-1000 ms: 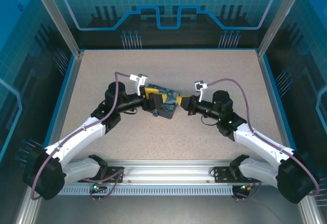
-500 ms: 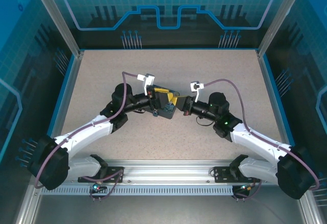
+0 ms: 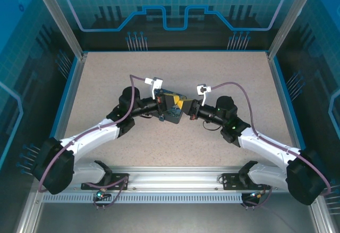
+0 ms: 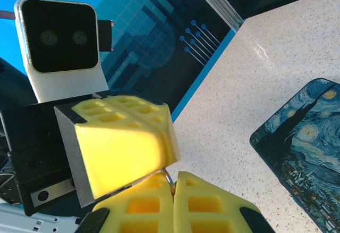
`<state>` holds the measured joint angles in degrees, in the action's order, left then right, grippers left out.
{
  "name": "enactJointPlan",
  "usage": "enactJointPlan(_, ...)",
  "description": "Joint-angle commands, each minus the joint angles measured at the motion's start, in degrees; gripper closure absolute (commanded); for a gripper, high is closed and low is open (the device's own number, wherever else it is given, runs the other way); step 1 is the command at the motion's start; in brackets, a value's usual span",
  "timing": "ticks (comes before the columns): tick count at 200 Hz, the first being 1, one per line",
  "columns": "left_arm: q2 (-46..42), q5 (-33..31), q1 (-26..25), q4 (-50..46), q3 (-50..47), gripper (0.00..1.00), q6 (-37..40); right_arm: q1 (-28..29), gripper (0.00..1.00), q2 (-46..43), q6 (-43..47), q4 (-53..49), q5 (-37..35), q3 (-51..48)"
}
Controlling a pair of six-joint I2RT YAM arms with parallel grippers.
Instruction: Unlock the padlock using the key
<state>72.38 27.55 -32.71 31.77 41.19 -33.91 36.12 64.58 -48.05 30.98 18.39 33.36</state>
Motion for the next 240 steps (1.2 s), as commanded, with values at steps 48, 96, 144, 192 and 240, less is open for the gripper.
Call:
enactJointPlan(48, -4.2, -0.5, -0.5, -10.6, 4.8, 1.0, 9.0, -1.3, 0.75, -2.3, 10.1, -6.6, 8.2, 1.6)
enactJointPlan(96, -6.9, 1.0, -0.6, -31.6, 13.2, 1.0, 23.4, -7.1, 0.47, -7.2, 19.6, -10.2, 17.7, -0.5)
enactJointPlan(144, -6.9, -4.4, -1.1, -42.8, 18.9, 1.0, 28.2, -4.3, 0.45, -11.4, 25.3, -10.1, 11.8, 0.6)
enactJointPlan(192, -6.1, -4.8, -1.7, -43.2, 20.2, 1.0, 27.6, -0.6, 0.46, -5.8, 25.7, -5.9, 11.2, 3.5)
enactJointPlan(240, -5.8, -4.0, -1.9, -41.7, 19.4, 1.0, 27.0, 0.2, 0.5, -0.7, 26.2, -3.8, 11.7, 6.7)
